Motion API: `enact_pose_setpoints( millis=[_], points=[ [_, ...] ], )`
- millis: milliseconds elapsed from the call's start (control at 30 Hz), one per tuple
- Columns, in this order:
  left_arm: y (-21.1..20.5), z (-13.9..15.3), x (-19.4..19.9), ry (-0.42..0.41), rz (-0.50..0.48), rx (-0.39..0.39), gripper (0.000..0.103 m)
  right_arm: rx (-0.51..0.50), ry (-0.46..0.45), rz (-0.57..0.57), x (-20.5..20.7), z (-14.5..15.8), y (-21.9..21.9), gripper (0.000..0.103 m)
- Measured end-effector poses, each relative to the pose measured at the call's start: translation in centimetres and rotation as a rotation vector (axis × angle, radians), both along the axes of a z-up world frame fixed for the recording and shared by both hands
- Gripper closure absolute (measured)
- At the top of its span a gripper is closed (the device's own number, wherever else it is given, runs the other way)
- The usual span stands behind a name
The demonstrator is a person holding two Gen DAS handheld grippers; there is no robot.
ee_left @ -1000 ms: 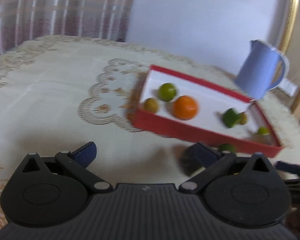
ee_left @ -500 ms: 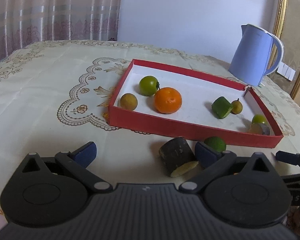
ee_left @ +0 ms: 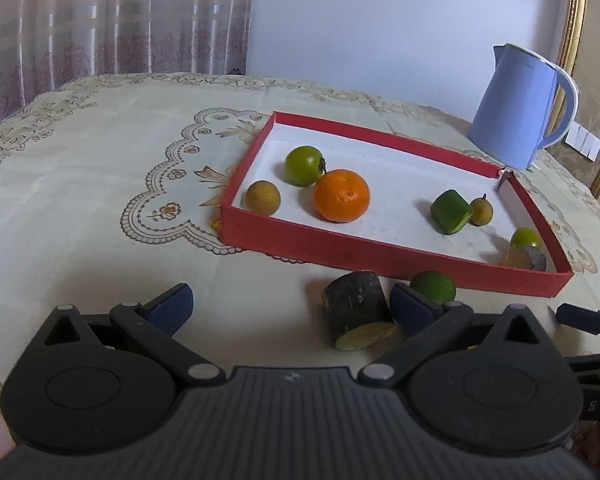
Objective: Organize fruits
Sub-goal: 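Move the left gripper to the dark cut cucumber piece and close on it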
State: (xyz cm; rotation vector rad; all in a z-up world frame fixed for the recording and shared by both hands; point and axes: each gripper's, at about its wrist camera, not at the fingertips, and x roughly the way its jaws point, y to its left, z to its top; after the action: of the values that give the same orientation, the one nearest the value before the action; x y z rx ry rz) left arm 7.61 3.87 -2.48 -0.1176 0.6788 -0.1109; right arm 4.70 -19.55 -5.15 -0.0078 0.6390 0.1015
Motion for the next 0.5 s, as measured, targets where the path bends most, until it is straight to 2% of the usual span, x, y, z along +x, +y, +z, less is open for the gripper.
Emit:
enact_pose_setpoints(
  millis=[200,367,500],
  points=[
    [-0.3,-0.1,1.8,0.053,0.001,-0.034,0.0,-0.004,0.001,0.0,0.0,0.0,0.1,0.0],
    [-0.7,0.4,1.2,0.034,-0.013,0.008,0.0,-0.004,0.001,0.0,0.0,0.0,0.1,0.0],
    [-0.7,0.3,1.1,0.068,-0.01,0.032,0.0,-0.004,0.001,0.0,0.0,0.0,0.1,0.0]
  ],
)
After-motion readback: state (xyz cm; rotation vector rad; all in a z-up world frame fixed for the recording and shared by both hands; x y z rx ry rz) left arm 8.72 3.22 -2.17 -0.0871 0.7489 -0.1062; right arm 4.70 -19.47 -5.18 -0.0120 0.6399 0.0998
